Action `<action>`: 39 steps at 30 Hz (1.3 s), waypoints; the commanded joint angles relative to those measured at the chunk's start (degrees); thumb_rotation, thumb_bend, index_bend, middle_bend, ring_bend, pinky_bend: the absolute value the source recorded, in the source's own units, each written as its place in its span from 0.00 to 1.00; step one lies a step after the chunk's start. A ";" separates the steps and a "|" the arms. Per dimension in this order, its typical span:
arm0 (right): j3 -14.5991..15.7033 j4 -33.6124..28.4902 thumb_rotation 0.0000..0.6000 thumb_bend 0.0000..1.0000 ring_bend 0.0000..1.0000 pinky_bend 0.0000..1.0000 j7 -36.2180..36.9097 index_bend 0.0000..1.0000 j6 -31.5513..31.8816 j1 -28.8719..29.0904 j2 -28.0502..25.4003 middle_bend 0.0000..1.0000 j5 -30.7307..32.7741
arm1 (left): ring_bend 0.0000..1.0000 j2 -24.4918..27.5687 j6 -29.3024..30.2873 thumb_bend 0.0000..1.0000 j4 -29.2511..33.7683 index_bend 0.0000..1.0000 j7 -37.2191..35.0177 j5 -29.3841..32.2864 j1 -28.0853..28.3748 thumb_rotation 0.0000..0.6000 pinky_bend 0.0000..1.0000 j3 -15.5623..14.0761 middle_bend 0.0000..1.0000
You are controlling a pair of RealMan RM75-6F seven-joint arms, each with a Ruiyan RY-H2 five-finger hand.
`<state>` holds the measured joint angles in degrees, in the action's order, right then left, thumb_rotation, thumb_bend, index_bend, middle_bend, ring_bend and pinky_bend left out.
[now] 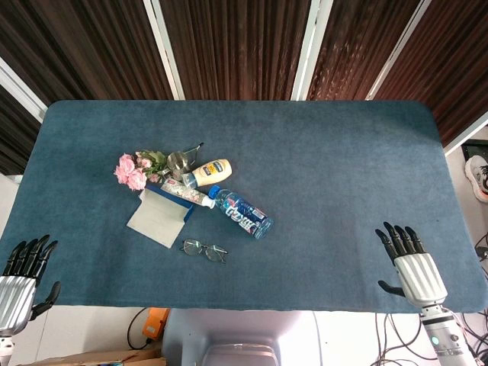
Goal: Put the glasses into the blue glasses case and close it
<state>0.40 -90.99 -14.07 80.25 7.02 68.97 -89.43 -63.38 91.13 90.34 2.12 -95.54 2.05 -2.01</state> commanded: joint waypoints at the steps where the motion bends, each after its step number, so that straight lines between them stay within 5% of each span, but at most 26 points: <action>1: -0.77 0.28 1.00 0.22 0.00 0.00 -1.64 0.00 0.63 -0.29 0.59 0.00 1.14 | 0.00 0.25 -1.44 0.40 0.01 0.00 -1.13 0.78 0.65 1.00 0.00 0.12 0.00; 9: -0.67 -0.75 1.00 0.22 0.00 0.00 -0.59 0.00 0.84 -0.47 -0.15 0.00 1.02 | 0.00 -0.43 -3.00 0.41 -0.97 0.01 -4.11 -1.36 2.29 1.00 0.00 -0.38 0.00; 13: -0.84 -0.75 1.00 0.22 0.00 0.00 -0.92 0.00 0.84 -0.54 -0.30 0.00 1.42 | 0.00 -4.70 -6.64 0.41 1.71 0.19 -5.28 -4.46 5.78 1.00 0.06 -0.55 0.00; 19: -0.47 -1.21 1.00 0.22 0.00 0.00 -1.91 0.00 1.36 -0.94 -0.01 0.00 1.00 | 0.00 -9.48 -17.92 0.42 8.82 0.33 0.53 -4.09 11.30 1.00 0.06 -1.07 0.00; 32: -0.26 -1.36 1.00 0.22 0.00 0.00 -3.12 0.00 1.14 -1.18 0.41 0.00 1.01 | 0.00 -26.46 -25.14 0.43 3.08 0.39 12.87 10.44 18.92 1.00 0.04 10.14 0.00; 39: -0.42 -1.69 1.00 0.22 0.00 0.00 -3.80 0.00 0.52 -1.04 0.40 0.00 1.72 | 0.00 -32.63 -27.63 0.43 -0.42 0.40 17.75 18.28 22.45 1.00 0.03 13.37 0.00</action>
<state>-0.01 -92.66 -17.88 80.76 5.98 69.38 -87.72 -94.52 64.29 91.10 18.57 -78.74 23.36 10.40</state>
